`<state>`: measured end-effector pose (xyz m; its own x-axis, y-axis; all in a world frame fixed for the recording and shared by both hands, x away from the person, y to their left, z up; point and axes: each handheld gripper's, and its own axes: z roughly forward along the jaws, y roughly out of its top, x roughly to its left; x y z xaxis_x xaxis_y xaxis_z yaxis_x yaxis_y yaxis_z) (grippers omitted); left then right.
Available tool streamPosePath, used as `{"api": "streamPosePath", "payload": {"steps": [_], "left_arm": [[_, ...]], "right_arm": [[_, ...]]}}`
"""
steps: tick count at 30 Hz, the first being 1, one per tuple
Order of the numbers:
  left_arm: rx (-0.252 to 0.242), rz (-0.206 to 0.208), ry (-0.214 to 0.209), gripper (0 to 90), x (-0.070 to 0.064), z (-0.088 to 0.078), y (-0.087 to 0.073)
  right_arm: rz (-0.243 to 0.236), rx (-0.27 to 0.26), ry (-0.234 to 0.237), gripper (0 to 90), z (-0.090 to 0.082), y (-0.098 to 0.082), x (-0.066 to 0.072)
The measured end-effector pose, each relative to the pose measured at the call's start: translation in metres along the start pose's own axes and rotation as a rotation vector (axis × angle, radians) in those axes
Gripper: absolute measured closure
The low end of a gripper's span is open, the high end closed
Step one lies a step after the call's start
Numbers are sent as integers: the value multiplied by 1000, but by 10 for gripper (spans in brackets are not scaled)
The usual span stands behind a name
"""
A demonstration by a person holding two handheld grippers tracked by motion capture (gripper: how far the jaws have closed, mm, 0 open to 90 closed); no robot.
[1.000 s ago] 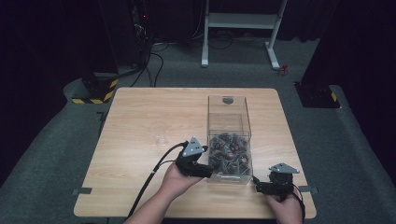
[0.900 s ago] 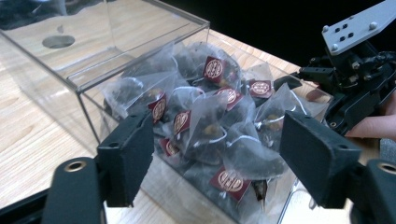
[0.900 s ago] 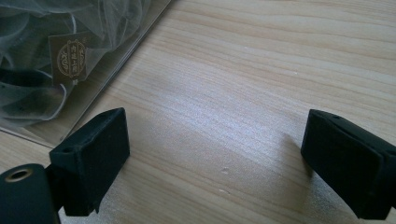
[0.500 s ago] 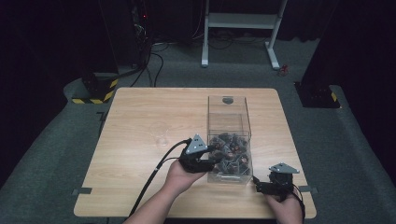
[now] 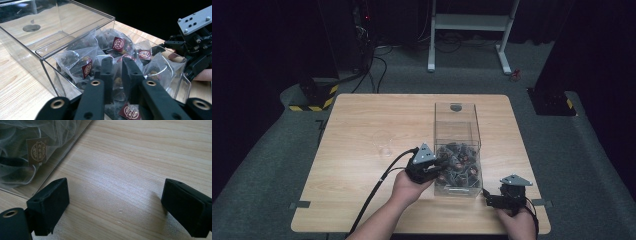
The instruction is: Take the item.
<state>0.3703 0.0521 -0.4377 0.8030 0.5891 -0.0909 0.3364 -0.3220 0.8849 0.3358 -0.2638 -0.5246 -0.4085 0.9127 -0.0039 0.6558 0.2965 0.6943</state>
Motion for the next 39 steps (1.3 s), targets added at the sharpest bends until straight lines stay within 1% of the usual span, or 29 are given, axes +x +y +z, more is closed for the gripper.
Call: {"api": "streamPosePath", "payload": {"steps": [4,5,7,8,11,15,19,27,37,39], "left_arm": [[-3,-9,-2,840,0,1,-2],[-4,-10,-7,865,0,1,-3],[-6,-11,-7,873,0,1,-3],[-7,-20,-6,891,0,1,-4],[-11,-19,-11,897,1,0,-5],[-33,-23,-26,899,0,-3,-5],[-41,-26,-30,899,0,-4,-4],[-62,-24,-31,900,-1,-10,-2],[-100,-26,-36,900,0,-18,0],[-107,-32,-36,900,-1,-19,1]], "right_arm": [[1,1,1,78,0,0,0],[-1,0,2,78,0,0,0],[-1,1,2,78,0,0,0],[-2,1,2,78,0,0,0],[-2,0,2,78,0,0,0],[-2,1,2,78,0,0,0],[-2,1,2,78,0,0,0],[-2,1,2,78,0,0,0],[-2,1,3,78,0,0,0],[-2,0,3,78,0,0,0]]}}
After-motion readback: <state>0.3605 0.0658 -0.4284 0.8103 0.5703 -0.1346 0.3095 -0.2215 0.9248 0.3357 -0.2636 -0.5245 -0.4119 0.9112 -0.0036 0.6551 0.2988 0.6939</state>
